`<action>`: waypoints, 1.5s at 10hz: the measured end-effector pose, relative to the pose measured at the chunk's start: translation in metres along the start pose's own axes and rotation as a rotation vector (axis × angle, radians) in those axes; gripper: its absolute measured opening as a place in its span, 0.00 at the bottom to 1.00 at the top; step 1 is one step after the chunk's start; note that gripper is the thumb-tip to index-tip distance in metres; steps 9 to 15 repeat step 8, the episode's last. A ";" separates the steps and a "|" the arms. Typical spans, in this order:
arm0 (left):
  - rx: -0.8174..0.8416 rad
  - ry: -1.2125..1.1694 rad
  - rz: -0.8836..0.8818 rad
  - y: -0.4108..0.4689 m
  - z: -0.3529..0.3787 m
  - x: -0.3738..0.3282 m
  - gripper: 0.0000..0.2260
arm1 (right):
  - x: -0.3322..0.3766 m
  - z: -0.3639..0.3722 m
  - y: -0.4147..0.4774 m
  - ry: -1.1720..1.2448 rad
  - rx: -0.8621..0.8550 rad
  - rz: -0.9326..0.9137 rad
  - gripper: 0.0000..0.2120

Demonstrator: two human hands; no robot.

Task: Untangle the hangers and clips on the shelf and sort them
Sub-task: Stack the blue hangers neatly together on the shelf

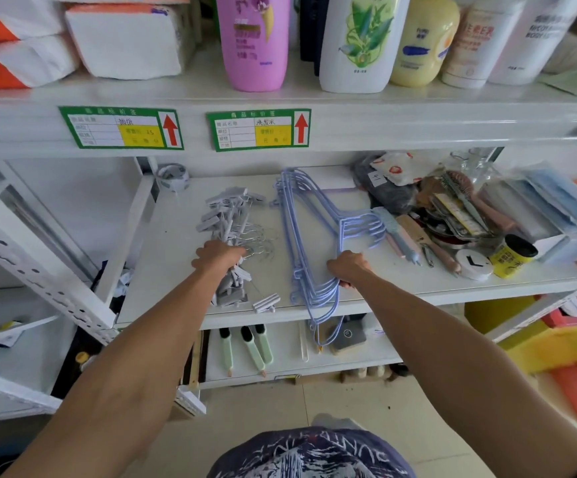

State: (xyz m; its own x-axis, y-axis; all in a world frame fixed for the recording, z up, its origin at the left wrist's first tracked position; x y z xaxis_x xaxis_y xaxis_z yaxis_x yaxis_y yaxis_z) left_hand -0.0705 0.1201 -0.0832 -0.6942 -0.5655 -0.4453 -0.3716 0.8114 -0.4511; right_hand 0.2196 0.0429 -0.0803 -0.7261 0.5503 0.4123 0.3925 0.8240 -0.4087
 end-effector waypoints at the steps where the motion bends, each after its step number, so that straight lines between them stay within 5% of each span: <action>1: 0.029 -0.040 0.012 0.019 0.005 0.005 0.48 | -0.001 0.003 -0.005 0.000 -0.038 -0.036 0.17; 3: 0.184 -0.133 0.121 -0.003 -0.011 0.013 0.22 | -0.015 0.012 -0.030 -0.030 -0.055 -0.042 0.25; 4: 0.192 -0.147 0.167 -0.010 -0.019 0.016 0.20 | -0.015 0.003 -0.038 -0.013 -0.082 -0.048 0.25; 8: 0.089 -0.091 0.174 -0.048 -0.031 0.022 0.35 | -0.020 -0.007 -0.060 -0.051 -0.130 -0.078 0.25; 15: 0.089 -0.091 0.174 -0.048 -0.031 0.022 0.35 | -0.020 -0.007 -0.060 -0.051 -0.130 -0.078 0.25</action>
Point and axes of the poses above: each hand's wrist, its own y-axis towards the middle knuckle, its own z-axis out of the palm, x = y × z, the point moved 3 cm from there along y, towards the middle knuckle, and after that the axes turned 5 degrees about -z, right-handed, at the moved point
